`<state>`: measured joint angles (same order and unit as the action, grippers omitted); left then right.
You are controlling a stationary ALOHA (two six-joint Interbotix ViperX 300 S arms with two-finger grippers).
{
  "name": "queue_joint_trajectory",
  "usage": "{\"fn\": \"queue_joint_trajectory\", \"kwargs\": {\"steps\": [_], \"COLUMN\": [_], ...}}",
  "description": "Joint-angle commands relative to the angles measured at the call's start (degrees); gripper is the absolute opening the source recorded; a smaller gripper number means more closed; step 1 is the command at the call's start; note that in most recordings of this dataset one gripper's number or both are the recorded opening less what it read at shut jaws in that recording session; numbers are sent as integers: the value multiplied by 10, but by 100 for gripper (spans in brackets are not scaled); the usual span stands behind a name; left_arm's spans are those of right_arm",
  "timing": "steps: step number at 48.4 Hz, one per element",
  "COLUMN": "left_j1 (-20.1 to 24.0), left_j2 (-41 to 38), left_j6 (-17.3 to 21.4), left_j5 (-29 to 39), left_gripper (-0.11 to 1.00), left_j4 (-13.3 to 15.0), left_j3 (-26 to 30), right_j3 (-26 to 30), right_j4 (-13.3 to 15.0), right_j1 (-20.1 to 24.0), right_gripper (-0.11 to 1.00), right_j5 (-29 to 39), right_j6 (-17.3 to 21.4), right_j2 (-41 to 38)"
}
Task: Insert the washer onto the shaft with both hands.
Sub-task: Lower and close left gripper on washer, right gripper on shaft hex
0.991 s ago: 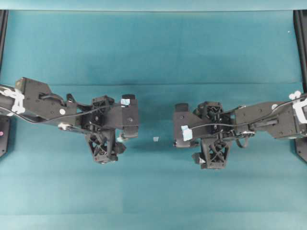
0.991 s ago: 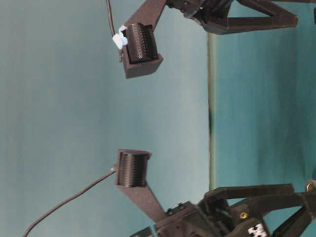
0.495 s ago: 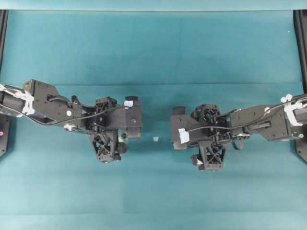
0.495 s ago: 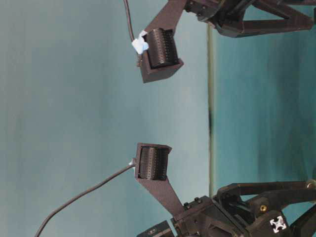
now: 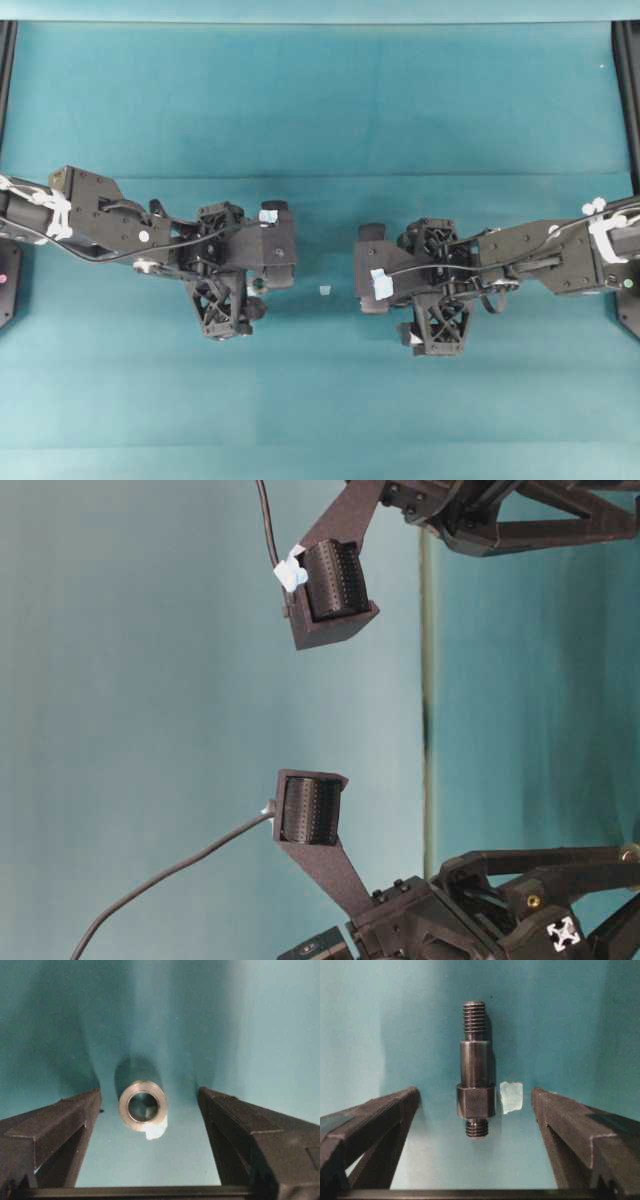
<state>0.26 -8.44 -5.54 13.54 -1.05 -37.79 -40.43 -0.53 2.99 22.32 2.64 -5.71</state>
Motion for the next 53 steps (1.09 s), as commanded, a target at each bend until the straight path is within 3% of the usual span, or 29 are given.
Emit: {"fn": "queue_joint_trajectory", "kwargs": {"steps": [1, 7, 22, 31, 53], "left_j1": [-3, -4, -6, -7, -8], "left_j2": [3, 4, 5, 7, 15], "left_j6": [-2, -3, 4, 4, 5], "left_j5": [-4, -4, -4, -4, -4], "left_gripper": [87, 79, 36, 36, 36], "left_j4": [-1, -1, -1, -1, -1], "left_j3": [4, 4, 1, 0, 0], "right_j3": [5, 5, 5, 6, 4], "right_j4": [-1, -1, -1, -1, -1], "right_j1": [-3, -4, -10, -15, -15], "right_gripper": [66, 46, 12, 1, 1], "right_j5": [-4, -4, -2, 2, -15], "right_j6": [0, 1, 1, 0, 0], "right_j2": [1, 1, 1, 1, 4]}}
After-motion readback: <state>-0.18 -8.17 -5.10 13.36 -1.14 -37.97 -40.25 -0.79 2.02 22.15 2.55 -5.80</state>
